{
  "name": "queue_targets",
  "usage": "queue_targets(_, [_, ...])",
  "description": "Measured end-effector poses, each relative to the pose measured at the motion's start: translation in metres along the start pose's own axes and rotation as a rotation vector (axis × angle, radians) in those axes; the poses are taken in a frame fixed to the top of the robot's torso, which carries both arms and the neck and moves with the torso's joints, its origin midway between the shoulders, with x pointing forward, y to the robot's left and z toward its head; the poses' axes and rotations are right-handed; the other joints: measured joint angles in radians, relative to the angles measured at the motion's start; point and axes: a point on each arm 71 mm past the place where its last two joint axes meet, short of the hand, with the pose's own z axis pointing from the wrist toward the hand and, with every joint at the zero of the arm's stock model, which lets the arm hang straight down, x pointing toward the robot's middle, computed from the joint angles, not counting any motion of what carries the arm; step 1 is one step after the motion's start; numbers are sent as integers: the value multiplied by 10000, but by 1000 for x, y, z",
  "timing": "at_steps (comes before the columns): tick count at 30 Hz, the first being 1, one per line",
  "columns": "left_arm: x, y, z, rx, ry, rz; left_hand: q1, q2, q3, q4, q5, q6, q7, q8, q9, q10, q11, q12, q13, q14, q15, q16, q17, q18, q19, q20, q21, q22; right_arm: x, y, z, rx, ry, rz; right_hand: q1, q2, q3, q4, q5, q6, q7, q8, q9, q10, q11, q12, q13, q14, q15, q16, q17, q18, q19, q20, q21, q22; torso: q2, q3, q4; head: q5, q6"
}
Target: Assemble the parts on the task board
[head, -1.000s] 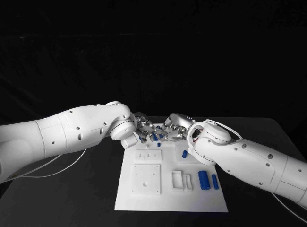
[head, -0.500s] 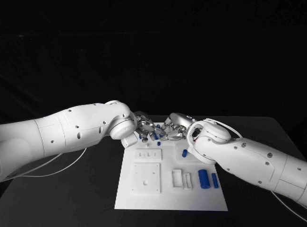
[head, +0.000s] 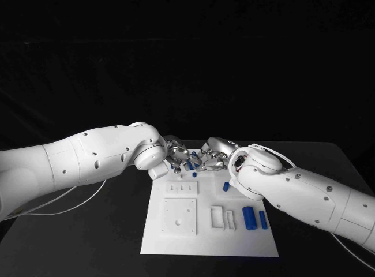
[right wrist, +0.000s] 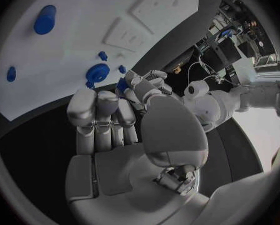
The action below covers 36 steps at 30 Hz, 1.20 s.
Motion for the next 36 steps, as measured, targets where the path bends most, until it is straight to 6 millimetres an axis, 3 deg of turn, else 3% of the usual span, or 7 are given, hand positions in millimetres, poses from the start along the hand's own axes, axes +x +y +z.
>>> queue_targets(3, [-1,0,0,-6,-28,-18,-28,-27,11,-11,49,15,15,1,1,0,0,0,9,0,0,51,51,-1,51,-50,-68,63,0,-1,0,19,11,19,-132,-135,-209,210,185,-710,165,98,226,-134,90,-155,0,-11,11,-35,-29,0,0,0,-90,0,0,1,-1,6,4])
queue_targets(9, [-1,0,0,-21,-52,-71,-68,-67,47,-48,194,75,75,1,1,0,0,110,-1,0,0,118,171,-1,108,-36,-159,179,-1,-5,-3,40,-11,85,57,-503,-1190,648,362,-2342,579,46,-72,-384,341,-568,-112,-45,195,-298,-219,-49,0,190,-382,0,-1,1,4,-49,137])
queue_targets(12, [-1,1,0,-70,-56,-97,-100,-100,172,-172,325,104,103,1,1,0,0,117,-22,0,0,158,217,-1,122,-51,-185,231,-3,-9,-5,38,-78,138,282,-624,-1734,913,533,-3735,684,-2,-135,-454,408,-604,-274,-33,242,-376,-290,87,-4,255,-519,0,-1,1,7,-87,209])
queue_targets(15, [-3,3,-1,-165,-91,-126,-160,-159,201,-266,423,124,124,0,0,0,0,117,-54,1,0,158,238,-1,122,-51,-239,317,-6,-15,-9,66,-150,191,479,-716,-2156,1334,532,-4107,711,-3,-147,-461,414,-604,-388,-33,242,-377,-286,162,1,322,-556,0,-4,1,4,-83,224])
queue_targets(23, [-9,9,-2,-457,-216,-146,-227,-225,314,-456,443,158,157,-158,1,1,0,186,-96,1,0,158,272,-113,122,-51,-386,427,-13,-41,-21,296,-210,325,568,-726,-2422,1600,532,-4119,702,-3,-147,-489,443,-604,-517,-33,242,-464,-215,166,1,321,-595,0,-4,7,-2,-40,172])
queue_targets(28, [-12,14,-3,-622,-324,-74,-262,-259,397,-539,475,193,192,-178,2,1,0,186,-100,1,0,172,293,-113,122,-51,-406,451,-27,-59,-30,500,-405,482,633,-660,-2523,1515,591,-3383,656,-3,-128,-521,411,-604,-587,-34,242,-504,-169,166,1,321,-634,0,-3,5,-2,-1,116])
queue_targets(36, [-11,17,-6,-784,-459,257,-262,-259,411,-607,608,230,229,-217,2,1,0,226,-143,1,1,227,363,-112,158,-15,-501,540,-77,-74,-36,401,-1852,1445,435,-462,-2491,1171,1197,-2459,576,-3,-86,-664,375,-1047,-1037,-33,242,-930,-357,163,2,320,-1099,5,2,2,-1,1,-22])
